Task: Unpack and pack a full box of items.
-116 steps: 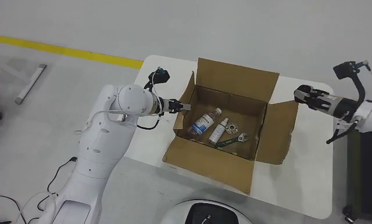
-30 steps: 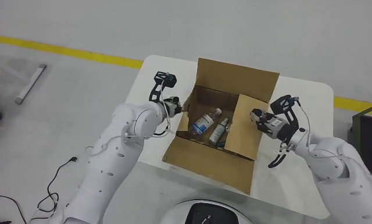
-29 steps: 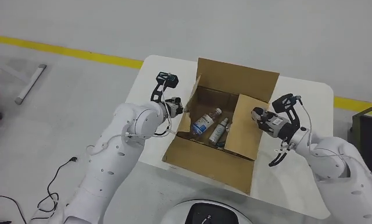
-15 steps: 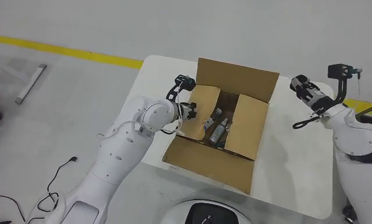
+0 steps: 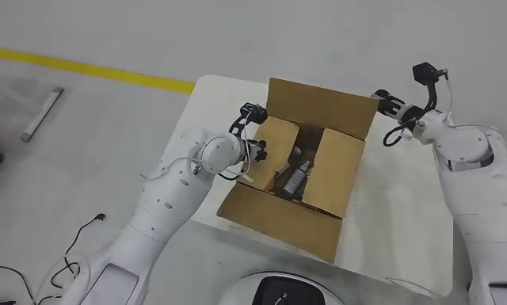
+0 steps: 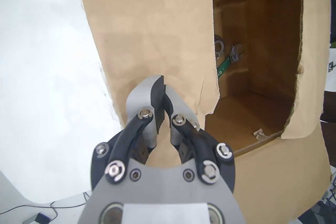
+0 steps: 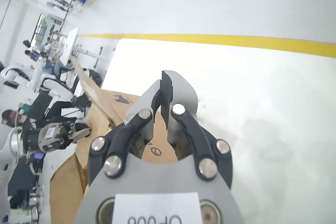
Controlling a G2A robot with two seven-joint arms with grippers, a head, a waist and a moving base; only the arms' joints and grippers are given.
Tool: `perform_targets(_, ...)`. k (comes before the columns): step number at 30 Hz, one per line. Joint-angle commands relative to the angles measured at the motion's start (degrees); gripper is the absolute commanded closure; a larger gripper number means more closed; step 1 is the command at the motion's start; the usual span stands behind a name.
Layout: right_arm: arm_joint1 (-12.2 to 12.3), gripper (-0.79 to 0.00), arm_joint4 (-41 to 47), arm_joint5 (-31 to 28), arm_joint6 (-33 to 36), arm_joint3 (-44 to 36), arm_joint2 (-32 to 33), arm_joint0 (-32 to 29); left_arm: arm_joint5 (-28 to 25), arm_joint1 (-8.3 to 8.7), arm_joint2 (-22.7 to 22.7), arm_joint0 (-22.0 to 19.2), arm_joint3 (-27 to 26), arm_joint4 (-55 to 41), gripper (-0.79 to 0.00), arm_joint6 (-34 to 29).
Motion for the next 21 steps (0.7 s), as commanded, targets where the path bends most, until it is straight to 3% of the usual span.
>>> perform_targets(1,0.0,0.0,2.1,-3.3,2.4,0.5,-0.3,0.1,0.0,0.02,-0.2,-0.1,0.1,-0.1,0.0,-0.1)
perform_targets(7,0.9,0.0,7.7,-10.0,9.0,-1.3,2.2,-2.9,0.3,0.07,-0.6,0.3,-0.5,-0.9,0.0,-0.1)
perform_targets(10,1.5,0.0,10.5,-13.2,11.8,-4.1,4.0,-5.6,0.7,0.15,-1.0,0.5,-1.2,-1.3,-0.453,-0.4)
perform_targets(11,1.9,0.0,10.4,-13.9,12.8,-5.6,5.1,-6.9,1.1,0.26,-1.5,0.7,-1.8,-1.5,-0.782,-0.8)
perform_targets(21,3.4,0.0,11.3,-18.2,16.7,-15.7,8.0,-15.4,2.2,2.92,-9.1,5.9,-11.2,0.5,-0.785,-6.2)
